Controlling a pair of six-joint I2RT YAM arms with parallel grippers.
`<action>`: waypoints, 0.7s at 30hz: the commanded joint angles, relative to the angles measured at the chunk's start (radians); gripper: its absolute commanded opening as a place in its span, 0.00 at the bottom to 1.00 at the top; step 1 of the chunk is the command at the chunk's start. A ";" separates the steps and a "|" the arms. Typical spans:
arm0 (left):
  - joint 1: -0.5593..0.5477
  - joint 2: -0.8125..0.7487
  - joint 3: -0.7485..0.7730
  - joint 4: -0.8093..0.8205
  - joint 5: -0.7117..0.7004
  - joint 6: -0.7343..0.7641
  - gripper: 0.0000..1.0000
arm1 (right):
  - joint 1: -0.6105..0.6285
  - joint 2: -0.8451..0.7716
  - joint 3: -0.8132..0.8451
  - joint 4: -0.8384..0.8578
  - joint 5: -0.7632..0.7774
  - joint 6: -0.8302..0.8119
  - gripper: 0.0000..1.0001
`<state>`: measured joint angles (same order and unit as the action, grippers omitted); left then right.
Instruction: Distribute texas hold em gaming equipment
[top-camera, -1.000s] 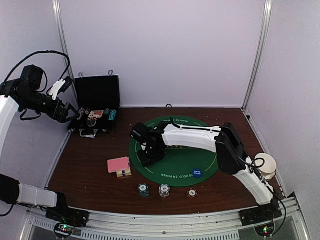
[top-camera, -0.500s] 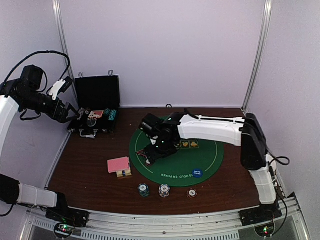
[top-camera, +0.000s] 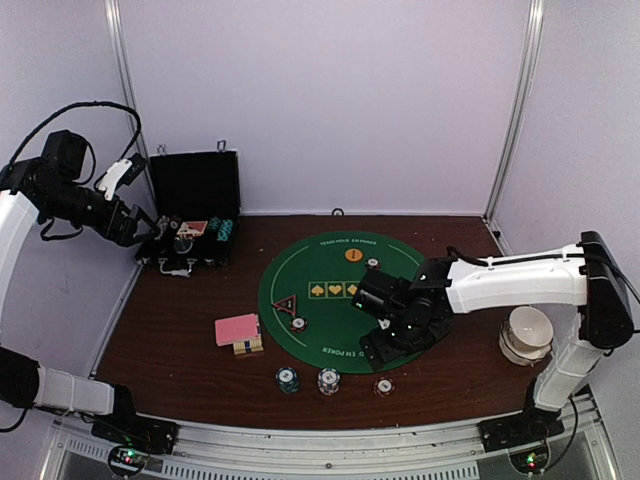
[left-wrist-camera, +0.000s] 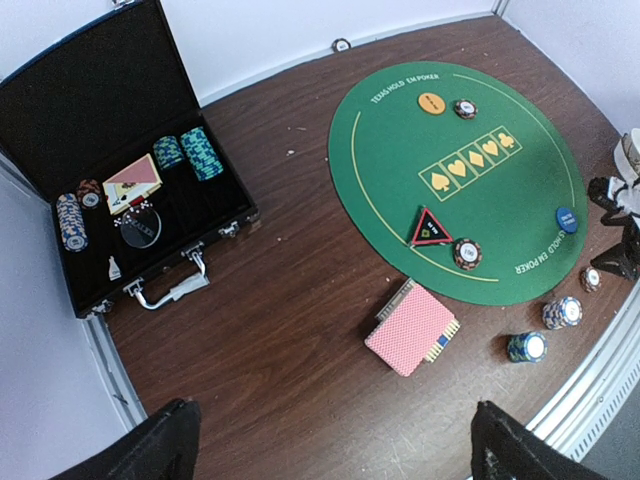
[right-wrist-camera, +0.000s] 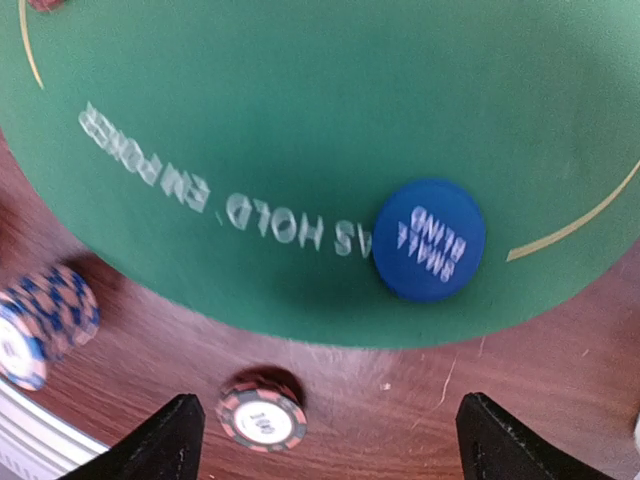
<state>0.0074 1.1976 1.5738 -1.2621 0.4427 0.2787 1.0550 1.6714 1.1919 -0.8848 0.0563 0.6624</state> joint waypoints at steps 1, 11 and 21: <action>0.007 0.005 0.018 0.004 0.009 0.011 0.98 | 0.038 -0.076 -0.096 0.051 -0.034 0.074 0.92; 0.006 0.003 0.035 -0.009 0.005 0.010 0.98 | 0.078 0.009 -0.125 0.151 -0.127 0.065 0.88; 0.007 0.004 0.040 -0.011 0.006 0.011 0.98 | 0.081 0.069 -0.138 0.156 -0.118 0.061 0.82</action>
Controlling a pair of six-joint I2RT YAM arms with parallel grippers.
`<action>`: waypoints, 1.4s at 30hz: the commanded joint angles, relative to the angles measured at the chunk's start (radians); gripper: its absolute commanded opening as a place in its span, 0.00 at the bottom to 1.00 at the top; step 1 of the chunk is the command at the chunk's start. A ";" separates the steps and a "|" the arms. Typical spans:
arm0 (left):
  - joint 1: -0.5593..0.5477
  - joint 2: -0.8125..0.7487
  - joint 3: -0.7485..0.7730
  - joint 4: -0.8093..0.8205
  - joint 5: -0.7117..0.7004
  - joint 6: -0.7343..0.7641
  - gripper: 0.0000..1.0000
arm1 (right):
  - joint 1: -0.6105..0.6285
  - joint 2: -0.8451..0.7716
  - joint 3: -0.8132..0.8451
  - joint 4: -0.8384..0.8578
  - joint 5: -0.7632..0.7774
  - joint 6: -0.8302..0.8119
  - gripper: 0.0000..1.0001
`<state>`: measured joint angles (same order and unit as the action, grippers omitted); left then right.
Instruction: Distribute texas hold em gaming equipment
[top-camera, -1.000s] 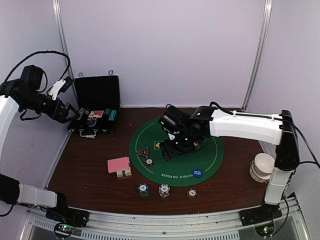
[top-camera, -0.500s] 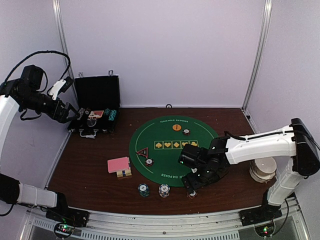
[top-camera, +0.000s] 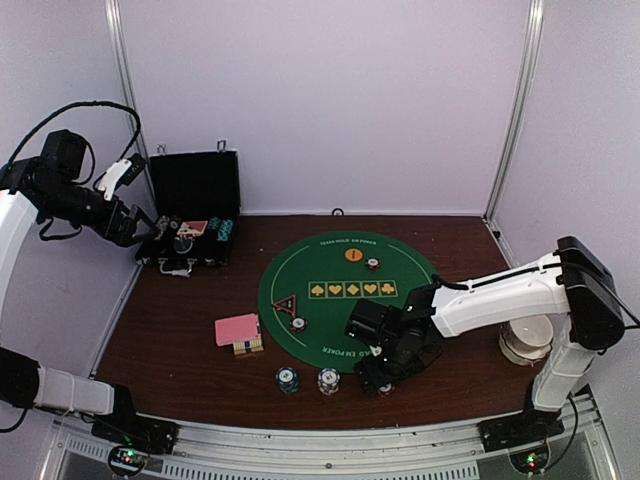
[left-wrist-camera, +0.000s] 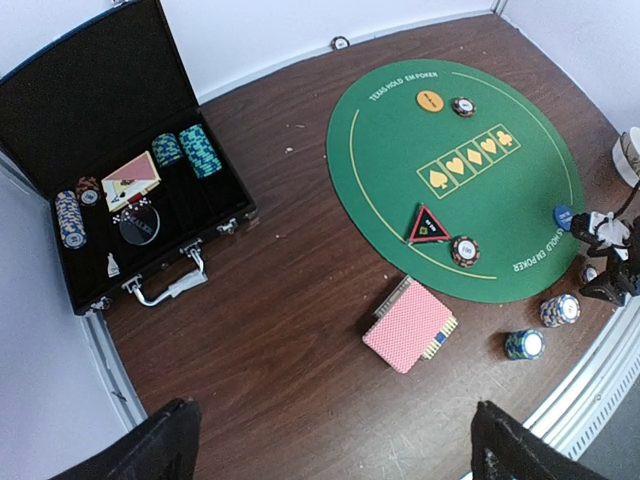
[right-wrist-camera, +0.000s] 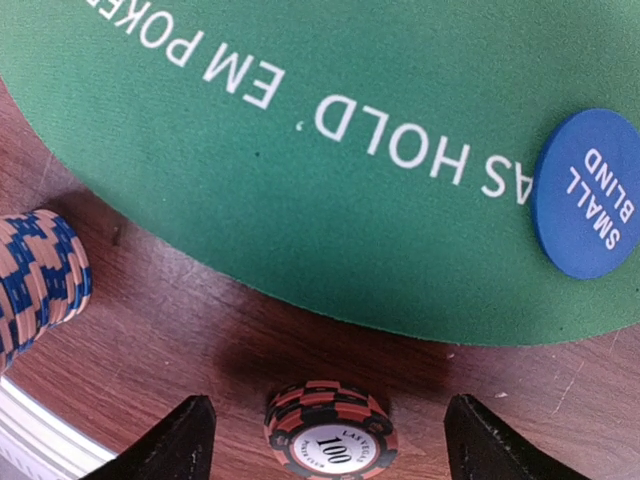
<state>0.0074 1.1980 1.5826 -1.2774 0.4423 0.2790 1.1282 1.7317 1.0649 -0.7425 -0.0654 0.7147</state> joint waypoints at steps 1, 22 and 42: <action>0.007 0.003 0.031 0.005 0.007 0.010 0.98 | 0.009 0.010 -0.015 0.021 0.001 0.010 0.81; 0.006 0.007 0.030 0.005 0.008 0.011 0.98 | 0.012 -0.012 -0.010 -0.008 -0.012 0.009 0.50; 0.006 0.004 0.034 0.005 0.010 0.009 0.97 | -0.049 -0.097 0.132 -0.207 0.079 -0.062 0.32</action>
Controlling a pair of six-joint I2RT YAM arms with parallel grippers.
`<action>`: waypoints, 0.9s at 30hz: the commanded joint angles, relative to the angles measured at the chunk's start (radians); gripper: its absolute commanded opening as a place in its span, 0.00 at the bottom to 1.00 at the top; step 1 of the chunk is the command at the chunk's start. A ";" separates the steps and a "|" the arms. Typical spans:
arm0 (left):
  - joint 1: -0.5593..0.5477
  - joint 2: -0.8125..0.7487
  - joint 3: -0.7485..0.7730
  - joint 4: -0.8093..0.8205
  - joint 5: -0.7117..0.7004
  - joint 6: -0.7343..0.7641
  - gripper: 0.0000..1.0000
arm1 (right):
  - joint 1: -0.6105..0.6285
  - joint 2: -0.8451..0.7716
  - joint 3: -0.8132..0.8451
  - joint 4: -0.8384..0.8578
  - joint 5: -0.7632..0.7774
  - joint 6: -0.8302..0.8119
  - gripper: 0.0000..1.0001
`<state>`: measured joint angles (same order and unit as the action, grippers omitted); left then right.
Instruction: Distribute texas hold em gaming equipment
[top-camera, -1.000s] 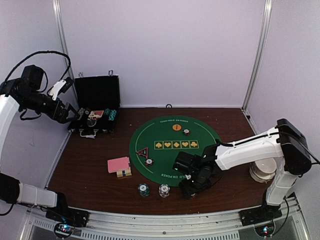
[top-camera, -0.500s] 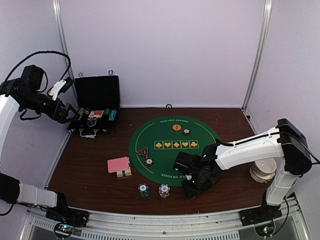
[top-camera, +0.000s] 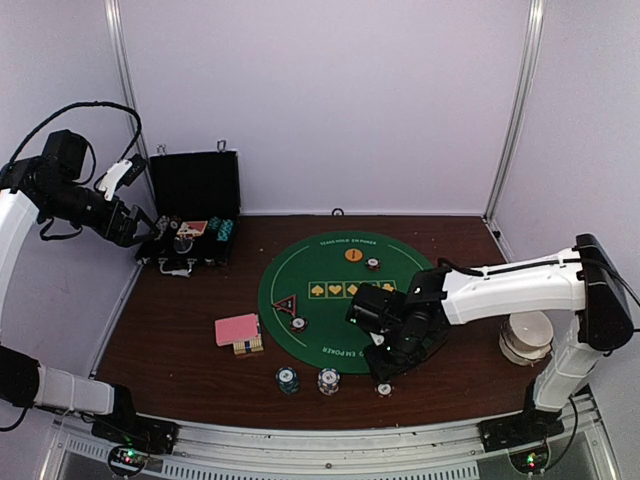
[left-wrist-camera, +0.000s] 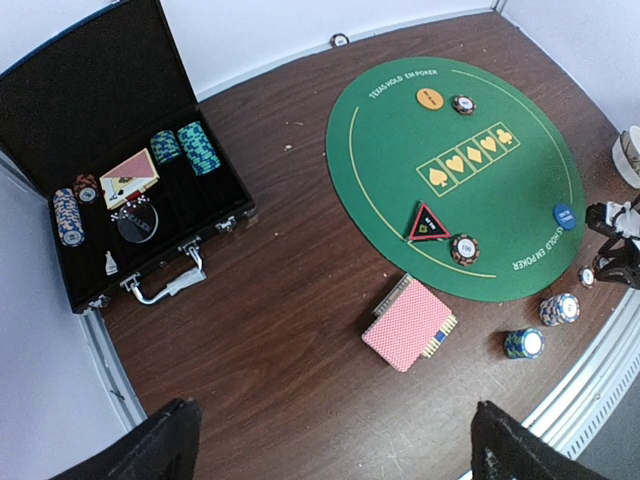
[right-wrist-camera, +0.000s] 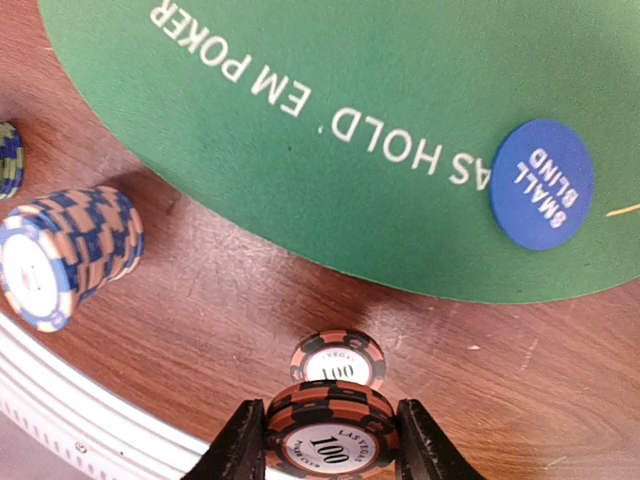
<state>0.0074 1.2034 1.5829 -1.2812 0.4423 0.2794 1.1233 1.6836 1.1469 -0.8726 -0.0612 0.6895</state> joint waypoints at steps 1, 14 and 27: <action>0.006 -0.001 0.034 0.009 0.011 0.008 0.97 | -0.075 -0.057 0.061 -0.087 0.091 -0.049 0.32; 0.006 -0.014 0.037 0.002 0.004 0.016 0.97 | -0.399 0.031 0.011 0.029 0.107 -0.171 0.32; 0.006 -0.013 0.033 -0.001 -0.004 0.024 0.98 | -0.429 0.097 -0.068 0.112 0.087 -0.168 0.45</action>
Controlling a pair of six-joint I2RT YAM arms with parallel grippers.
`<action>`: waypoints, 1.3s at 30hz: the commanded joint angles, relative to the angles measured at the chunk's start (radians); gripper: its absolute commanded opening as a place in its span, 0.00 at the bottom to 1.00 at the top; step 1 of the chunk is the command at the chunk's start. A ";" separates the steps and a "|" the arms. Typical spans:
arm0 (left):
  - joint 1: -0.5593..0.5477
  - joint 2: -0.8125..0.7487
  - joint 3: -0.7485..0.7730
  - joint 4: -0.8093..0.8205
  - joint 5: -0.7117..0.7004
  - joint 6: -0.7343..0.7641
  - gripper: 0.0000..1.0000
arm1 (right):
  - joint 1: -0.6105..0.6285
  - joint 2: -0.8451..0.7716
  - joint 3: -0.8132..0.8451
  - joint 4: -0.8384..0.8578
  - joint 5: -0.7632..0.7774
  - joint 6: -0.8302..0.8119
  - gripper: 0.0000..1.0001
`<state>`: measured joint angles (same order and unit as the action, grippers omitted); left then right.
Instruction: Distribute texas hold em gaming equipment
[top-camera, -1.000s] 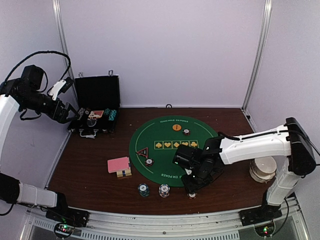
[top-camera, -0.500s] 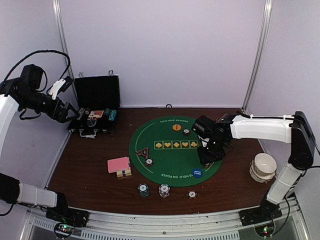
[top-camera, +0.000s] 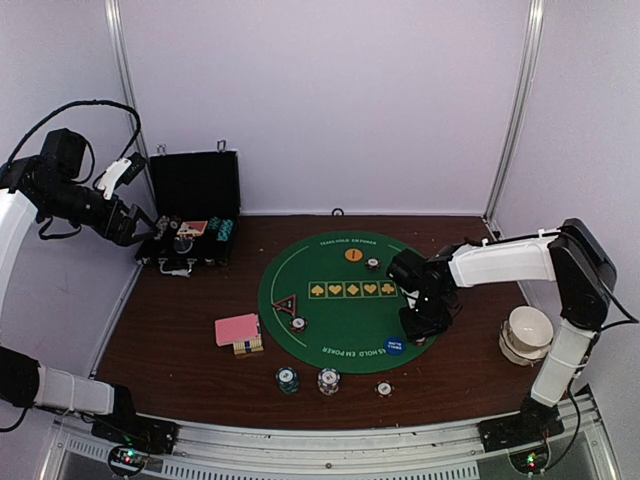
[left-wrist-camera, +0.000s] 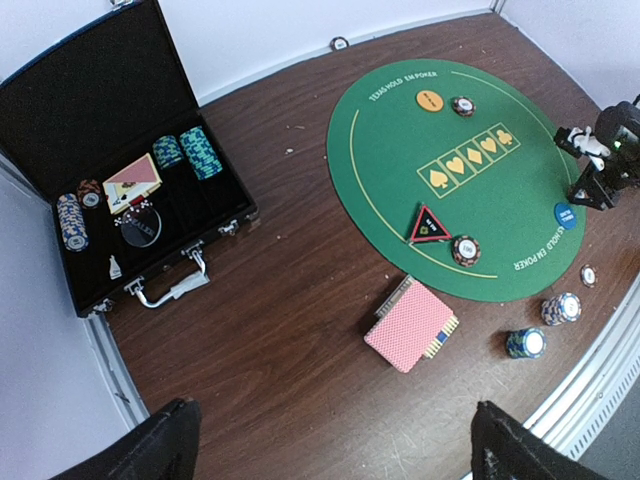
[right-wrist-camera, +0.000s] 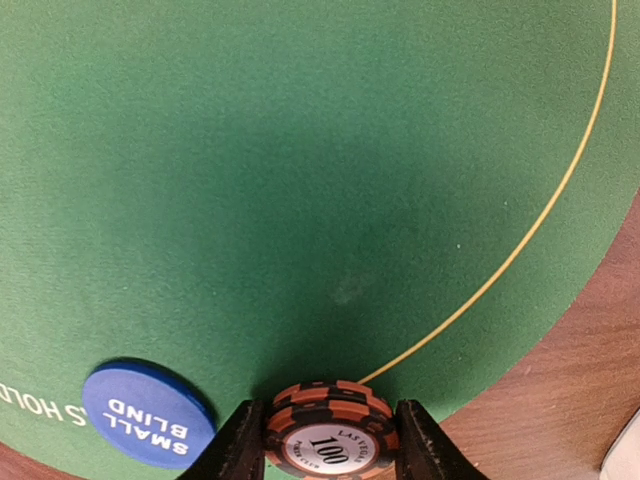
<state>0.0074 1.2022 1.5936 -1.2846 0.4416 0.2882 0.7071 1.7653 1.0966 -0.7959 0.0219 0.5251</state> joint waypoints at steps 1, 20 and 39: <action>0.006 -0.011 0.021 0.003 -0.003 0.015 0.98 | -0.015 0.016 -0.018 0.034 0.004 -0.004 0.49; 0.007 -0.005 0.020 0.008 -0.026 0.014 0.97 | 0.288 -0.113 0.283 -0.134 0.015 -0.005 0.83; 0.006 -0.012 0.035 -0.001 -0.018 0.007 0.97 | 0.526 0.203 0.470 -0.116 -0.104 -0.081 0.89</action>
<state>0.0074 1.2022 1.5982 -1.2865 0.4225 0.2901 1.2293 1.9472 1.5204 -0.9047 -0.0681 0.4660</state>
